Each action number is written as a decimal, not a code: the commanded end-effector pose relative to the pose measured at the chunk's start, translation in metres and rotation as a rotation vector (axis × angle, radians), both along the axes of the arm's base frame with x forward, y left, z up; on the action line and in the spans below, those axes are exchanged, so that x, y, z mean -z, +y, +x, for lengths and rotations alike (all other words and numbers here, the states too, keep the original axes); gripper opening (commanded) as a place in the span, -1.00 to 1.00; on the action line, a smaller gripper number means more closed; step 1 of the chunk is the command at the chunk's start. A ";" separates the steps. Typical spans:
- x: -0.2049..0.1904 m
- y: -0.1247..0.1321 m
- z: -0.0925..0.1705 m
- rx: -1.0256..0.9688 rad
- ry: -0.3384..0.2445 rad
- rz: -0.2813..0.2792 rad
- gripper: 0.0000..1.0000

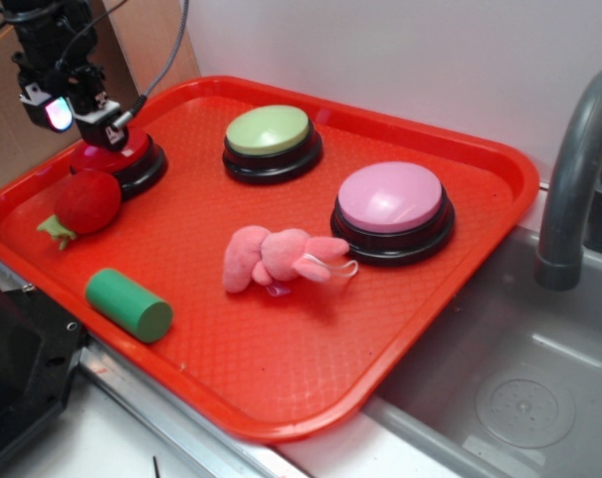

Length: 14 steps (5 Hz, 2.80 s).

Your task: Push the red button.

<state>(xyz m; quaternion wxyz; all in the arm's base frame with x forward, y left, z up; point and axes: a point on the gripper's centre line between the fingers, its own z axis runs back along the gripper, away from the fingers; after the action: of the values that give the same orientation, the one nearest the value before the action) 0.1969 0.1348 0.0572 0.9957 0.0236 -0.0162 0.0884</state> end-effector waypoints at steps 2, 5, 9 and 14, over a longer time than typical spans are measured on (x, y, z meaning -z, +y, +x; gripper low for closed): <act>0.007 0.003 0.005 0.030 0.013 0.018 1.00; -0.030 -0.008 -0.001 0.032 -0.016 0.025 1.00; -0.070 -0.023 0.000 0.047 -0.043 0.046 1.00; -0.094 -0.047 0.002 0.098 -0.070 0.067 1.00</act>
<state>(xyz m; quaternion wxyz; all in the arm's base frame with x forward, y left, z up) 0.1907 0.0829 0.1320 0.9981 0.0402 -0.0186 0.0427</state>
